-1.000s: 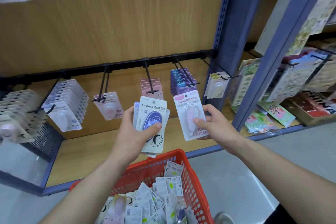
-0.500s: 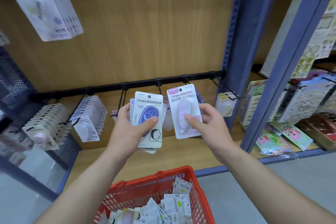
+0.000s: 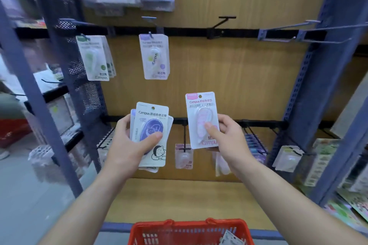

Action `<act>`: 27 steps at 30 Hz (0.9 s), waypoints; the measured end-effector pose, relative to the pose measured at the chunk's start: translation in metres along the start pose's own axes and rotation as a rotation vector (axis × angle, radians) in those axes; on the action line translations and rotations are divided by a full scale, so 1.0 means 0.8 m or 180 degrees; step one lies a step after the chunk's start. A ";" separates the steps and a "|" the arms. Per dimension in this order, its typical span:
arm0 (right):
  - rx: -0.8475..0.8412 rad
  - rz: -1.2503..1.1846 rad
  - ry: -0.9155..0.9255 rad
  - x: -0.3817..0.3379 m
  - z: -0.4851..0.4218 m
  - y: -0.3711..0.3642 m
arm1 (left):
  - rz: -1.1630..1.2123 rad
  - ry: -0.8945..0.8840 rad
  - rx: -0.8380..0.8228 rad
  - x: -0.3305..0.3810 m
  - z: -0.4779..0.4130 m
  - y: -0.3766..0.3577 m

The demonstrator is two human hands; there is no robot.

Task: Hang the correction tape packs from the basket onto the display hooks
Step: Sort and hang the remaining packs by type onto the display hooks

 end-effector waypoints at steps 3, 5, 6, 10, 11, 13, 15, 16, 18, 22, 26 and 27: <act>-0.0051 0.0020 0.0048 -0.006 -0.010 -0.033 | 0.0066 0.0041 0.0091 -0.001 -0.002 0.028; -0.0069 -0.0009 0.0076 -0.010 -0.017 -0.053 | 0.0017 0.0055 0.0170 0.002 -0.006 0.046; -0.0089 -0.0032 0.0087 -0.013 -0.021 -0.063 | 0.0027 0.0057 0.0243 0.004 -0.006 0.054; -0.0083 -0.0099 0.0194 -0.024 -0.036 -0.093 | 0.0152 0.0053 0.0434 0.003 -0.012 0.078; -0.0037 -0.0113 0.0231 -0.028 -0.041 -0.095 | 0.0168 0.0063 0.0410 0.002 -0.013 0.078; 0.0167 -0.0116 0.0347 -0.040 -0.054 -0.090 | 0.0157 0.0044 0.0350 0.003 -0.014 0.075; 0.0476 -0.0163 0.0491 -0.057 -0.071 -0.074 | 0.0183 -0.0052 0.0286 0.006 -0.015 0.068; 0.0613 -0.0180 0.0542 -0.068 -0.079 -0.065 | 0.0197 -0.0109 0.0259 0.009 -0.015 0.063; 0.0787 -0.0208 0.0642 -0.092 -0.096 -0.047 | 0.0200 -0.0194 0.0237 0.015 -0.016 0.054; 0.0897 -0.0191 0.0711 -0.125 -0.119 -0.029 | 0.0243 -0.0262 0.0198 0.025 -0.019 0.040; 0.0861 -0.0087 0.0627 -0.127 -0.126 -0.026 | 0.0196 -0.0321 0.0263 0.031 -0.022 0.037; 0.0852 -0.0068 0.0655 -0.127 -0.127 -0.026 | 0.0168 -0.0324 0.0292 0.030 -0.024 0.039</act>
Point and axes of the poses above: each hand's wrist, its own z-axis away from the middle knuckle, its own y-axis out of the back of the hand, x = y × z, the point moved 3 cm from there along -z, towards the middle knuckle, and after that the axes turned 10 degrees about -z, right-handed, at the moved point
